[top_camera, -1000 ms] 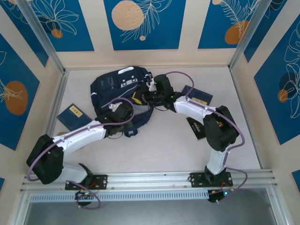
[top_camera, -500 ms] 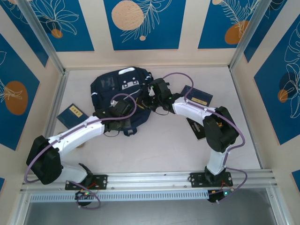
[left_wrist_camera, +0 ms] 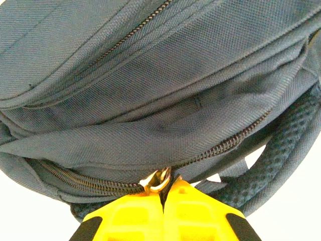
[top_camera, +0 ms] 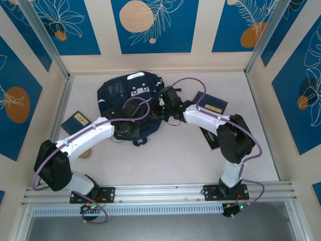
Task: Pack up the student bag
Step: Unzip the student bag at the top-center of the table.
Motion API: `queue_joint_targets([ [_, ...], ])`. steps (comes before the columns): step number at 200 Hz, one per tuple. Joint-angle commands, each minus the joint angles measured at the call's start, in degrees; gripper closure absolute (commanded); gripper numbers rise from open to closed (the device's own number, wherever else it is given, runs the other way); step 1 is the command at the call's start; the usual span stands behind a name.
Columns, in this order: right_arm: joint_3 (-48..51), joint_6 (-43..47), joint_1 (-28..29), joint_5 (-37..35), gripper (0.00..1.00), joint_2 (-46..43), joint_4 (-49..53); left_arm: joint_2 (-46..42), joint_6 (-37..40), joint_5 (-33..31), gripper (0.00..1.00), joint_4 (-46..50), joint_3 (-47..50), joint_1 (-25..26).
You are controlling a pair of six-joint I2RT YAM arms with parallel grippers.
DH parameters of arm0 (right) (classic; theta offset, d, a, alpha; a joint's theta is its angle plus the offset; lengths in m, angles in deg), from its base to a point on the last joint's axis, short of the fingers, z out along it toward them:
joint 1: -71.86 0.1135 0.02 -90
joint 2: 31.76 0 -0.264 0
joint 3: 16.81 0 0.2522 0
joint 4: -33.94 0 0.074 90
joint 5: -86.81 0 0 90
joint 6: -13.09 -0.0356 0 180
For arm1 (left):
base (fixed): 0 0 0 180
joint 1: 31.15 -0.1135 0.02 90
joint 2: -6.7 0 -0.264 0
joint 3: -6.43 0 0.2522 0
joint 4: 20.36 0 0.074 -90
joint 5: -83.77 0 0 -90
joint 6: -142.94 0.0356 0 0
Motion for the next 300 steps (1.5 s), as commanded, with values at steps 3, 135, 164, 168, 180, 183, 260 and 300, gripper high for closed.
queue_joint_targets([
  [3,0.1,4.5,0.1,-6.0,0.94,-0.6,5.1,1.0,7.1,1.9,1.00,6.7,-5.0,-2.0],
  [135,1.0,4.7,-1.7,-10.6,0.95,-2.2,7.8,-0.6,12.1,0.6,1.00,9.1,0.4,-5.4],
  [164,2.5,4.2,-2.6,-5.9,0.95,-3.5,5.2,-2.2,10.2,5.7,0.94,3.8,3.5,-5.7],
  [168,2.7,4.1,-2.7,-4.7,0.95,-3.6,4.5,-2.7,9.6,7.4,0.92,2.6,3.9,-5.7],
  [180,3.1,3.4,-2.9,-1.9,0.95,-3.9,3.2,-4.6,6.4,11.8,0.81,-1.5,5.6,-5.8],
  [183,3.2,3.3,-3.0,-1.4,0.94,-3.9,2.9,-5.1,5.4,12.9,0.78,-2.6,6.1,-5.8],
  [260,3.9,0.6,-3.3,5.9,0.94,-4.1,-0.7,-9.9,-18.4,10.5,0.44,-15.3,13.6,1.1],
  [300,4.6,-0.2,-3.7,7.1,0.94,-4.2,-1.7,-5.2,-24.1,6.3,0.42,-17.0,12.8,6.3],
])
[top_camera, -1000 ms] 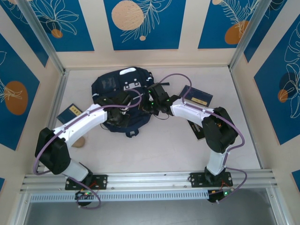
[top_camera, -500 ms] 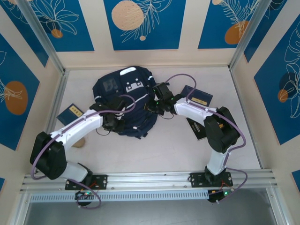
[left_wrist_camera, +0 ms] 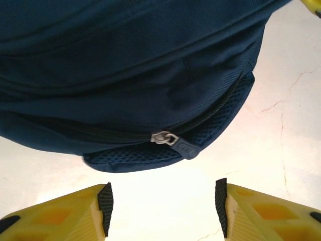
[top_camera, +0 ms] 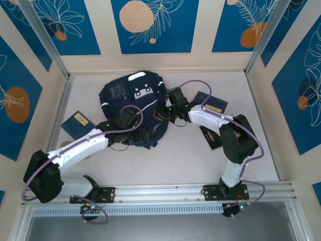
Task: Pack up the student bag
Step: Unzip the student bag at the top-center of the table.
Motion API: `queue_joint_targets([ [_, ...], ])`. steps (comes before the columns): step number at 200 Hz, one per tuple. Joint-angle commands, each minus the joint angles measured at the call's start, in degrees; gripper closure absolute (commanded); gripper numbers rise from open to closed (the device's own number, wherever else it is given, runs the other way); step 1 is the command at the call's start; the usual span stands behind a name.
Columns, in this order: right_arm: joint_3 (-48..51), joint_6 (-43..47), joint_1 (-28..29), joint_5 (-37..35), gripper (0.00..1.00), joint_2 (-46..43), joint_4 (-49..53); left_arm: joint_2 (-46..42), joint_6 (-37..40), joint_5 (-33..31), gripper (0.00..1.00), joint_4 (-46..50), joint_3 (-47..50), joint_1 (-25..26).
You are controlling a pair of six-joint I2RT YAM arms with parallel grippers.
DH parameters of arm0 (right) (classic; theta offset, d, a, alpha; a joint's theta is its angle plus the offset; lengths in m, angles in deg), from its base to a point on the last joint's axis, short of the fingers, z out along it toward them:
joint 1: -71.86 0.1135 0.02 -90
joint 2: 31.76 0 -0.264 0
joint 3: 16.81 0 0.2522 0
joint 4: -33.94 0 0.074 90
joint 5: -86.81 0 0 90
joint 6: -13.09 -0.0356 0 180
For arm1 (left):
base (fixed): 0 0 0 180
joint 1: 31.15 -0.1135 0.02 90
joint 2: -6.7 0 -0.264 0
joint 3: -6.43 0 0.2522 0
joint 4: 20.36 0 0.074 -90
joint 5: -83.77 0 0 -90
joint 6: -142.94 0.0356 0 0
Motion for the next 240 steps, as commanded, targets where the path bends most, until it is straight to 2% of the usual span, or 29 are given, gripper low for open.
queue_joint_targets([
  [1,0.7,-0.8,-0.1,3.3,0.94,-2.6,-2.5,3.4,-6.5,-4.1,0.42,-2.0,-0.4,2.7],
  [75,2.0,-1.4,-0.3,4.2,0.94,-2.9,-3.7,12.8,-9.2,-7.1,0.43,-3.5,-4.5,5.9],
  [160,3.0,-1.7,-0.3,4.5,0.94,-3.0,-4.8,15.4,-13.7,-12.8,0.43,-0.3,-7.0,7.0],
  [180,3.3,-1.8,-0.4,4.5,0.94,-3.1,-4.8,16.1,-14.5,-13.7,0.46,1.3,-7.6,7.0],
  [240,3.9,-1.9,-0.7,4.5,0.94,-3.5,-5.0,14.8,-15.9,-14.7,0.68,2.9,-6.7,7.4],
])
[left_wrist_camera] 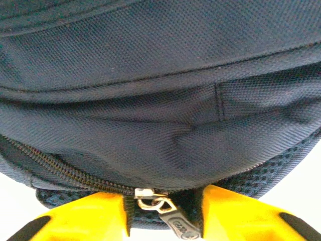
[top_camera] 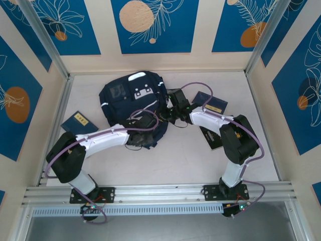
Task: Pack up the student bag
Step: Unzip the student bag at the top-center of the table.
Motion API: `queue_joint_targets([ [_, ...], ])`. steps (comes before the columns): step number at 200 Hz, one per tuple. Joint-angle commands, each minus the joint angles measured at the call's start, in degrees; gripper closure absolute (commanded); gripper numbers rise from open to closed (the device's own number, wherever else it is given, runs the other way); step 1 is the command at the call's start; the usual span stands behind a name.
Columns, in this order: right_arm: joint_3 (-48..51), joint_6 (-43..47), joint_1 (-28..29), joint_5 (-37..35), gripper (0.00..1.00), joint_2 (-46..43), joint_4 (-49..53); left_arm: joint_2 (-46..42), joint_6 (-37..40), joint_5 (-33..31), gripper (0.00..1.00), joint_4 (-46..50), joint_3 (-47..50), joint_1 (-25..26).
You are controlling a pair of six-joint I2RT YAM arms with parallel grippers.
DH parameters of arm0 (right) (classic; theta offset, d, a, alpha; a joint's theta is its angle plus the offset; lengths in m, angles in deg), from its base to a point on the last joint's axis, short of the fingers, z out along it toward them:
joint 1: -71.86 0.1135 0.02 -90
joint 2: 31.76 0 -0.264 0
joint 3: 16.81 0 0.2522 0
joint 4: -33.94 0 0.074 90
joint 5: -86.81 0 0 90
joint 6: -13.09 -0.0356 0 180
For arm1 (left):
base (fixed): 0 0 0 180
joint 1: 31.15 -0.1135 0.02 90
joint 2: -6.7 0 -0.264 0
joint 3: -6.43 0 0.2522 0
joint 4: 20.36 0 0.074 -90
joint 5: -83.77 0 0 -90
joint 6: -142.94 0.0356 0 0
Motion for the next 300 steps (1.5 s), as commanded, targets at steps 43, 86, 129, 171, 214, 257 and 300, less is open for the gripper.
queue_joint_targets([
  [43,1.0,-0.3,-0.3,2.0,0.94,-3.1,-0.6,-2.4,-2.1,-2.4,0.86,2.8,0.6,0.8],
  [86,1.1,-0.5,-0.3,1.3,0.94,-3.4,-0.1,-3.2,-0.3,-2.8,0.98,4.2,1.0,0.7],
  [129,1.0,0.7,-0.6,-3.5,0.95,-4.5,3.7,-5.0,4.7,-4.8,1.00,7.9,0.8,0.6],
  [171,1.7,3.0,-2.2,-10.4,0.95,-6.8,9.8,-8.2,12.3,-6.6,1.00,12.5,2.5,-2.2],
  [214,3.1,5.4,-5.7,-10.1,0.95,-7.4,10.1,-10.9,20.2,-2.8,1.00,8.3,7.1,-7.1],
  [257,2.7,6.0,-7.8,-2.4,0.77,-6.9,8.2,-11.6,28.4,4.8,1.00,0.2,7.2,-7.7],
  [300,5.8,2.1,-9.4,-5.4,0.42,-15.1,14.1,-13.5,32.9,13.7,1.00,-6.9,5.8,-6.2],
])
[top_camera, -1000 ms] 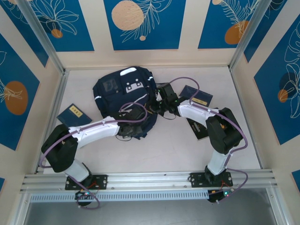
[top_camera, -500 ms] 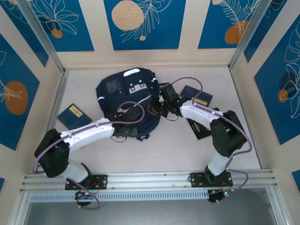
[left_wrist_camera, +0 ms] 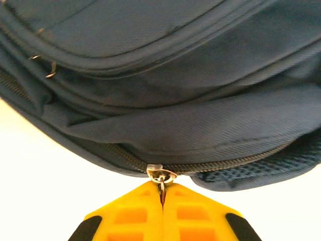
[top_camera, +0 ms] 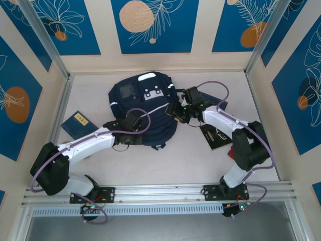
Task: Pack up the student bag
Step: Unzip the student bag at the top-center of the table.
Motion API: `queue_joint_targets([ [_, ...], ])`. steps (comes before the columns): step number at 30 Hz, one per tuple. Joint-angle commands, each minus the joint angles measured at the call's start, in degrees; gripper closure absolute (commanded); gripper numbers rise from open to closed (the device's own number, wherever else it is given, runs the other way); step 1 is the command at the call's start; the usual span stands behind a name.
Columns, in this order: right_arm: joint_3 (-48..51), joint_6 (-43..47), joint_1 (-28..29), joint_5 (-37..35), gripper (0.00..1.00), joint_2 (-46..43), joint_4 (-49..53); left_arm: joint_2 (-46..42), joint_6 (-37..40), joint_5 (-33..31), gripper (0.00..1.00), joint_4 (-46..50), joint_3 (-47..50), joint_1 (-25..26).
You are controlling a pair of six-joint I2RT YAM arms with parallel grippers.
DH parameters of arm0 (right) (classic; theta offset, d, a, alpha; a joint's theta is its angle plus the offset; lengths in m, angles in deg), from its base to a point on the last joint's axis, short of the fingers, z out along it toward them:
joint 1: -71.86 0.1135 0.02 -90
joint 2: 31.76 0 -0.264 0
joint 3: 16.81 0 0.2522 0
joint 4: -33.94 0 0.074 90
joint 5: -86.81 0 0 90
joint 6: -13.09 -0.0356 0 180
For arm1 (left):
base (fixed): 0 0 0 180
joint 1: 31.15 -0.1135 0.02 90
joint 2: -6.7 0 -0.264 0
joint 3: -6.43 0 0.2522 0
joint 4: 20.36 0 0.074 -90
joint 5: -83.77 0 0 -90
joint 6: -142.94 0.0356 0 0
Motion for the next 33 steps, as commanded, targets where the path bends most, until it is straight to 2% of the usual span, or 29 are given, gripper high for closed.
queue_joint_targets([
  [1,2.2,-2.0,-1.2,-2.3,0.42,-6.8,4.2,-2.5,5.0,7.0,1.00,-5.7,-0.9,0.6],
  [6,5.4,-6.0,-1.2,-3.0,0.39,-11.6,9.4,-1.1,7.4,11.0,1.00,-8.5,-3.8,2.5],
  [12,10.9,-18.1,1.4,2.5,0.39,-13.0,5.2,3.1,10.1,14.8,1.00,-8.8,-7.9,4.1],
  [15,11.7,-22.4,3.0,5.0,0.46,-11.2,1.7,4.2,11.0,15.5,1.00,-9.0,-8.0,4.7],
  [18,10.1,-22.6,4.7,3.9,0.53,-9.8,1.8,4.9,12.3,16.3,1.00,-10.4,-7.2,5.0],
  [24,7.8,-22.9,5.8,-0.8,0.55,-8.8,4.9,6.3,12.9,15.4,1.00,-9.3,-7.9,5.0],
  [28,5.4,-21.7,6.5,-3.1,0.67,-6.5,7.0,6.5,13.3,15.3,1.00,-9.4,-7.6,5.0],
  [33,2.6,-21.2,7.2,-3.6,0.66,-2.7,9.7,6.4,13.4,14.9,1.00,-9.3,-7.5,5.0],
])
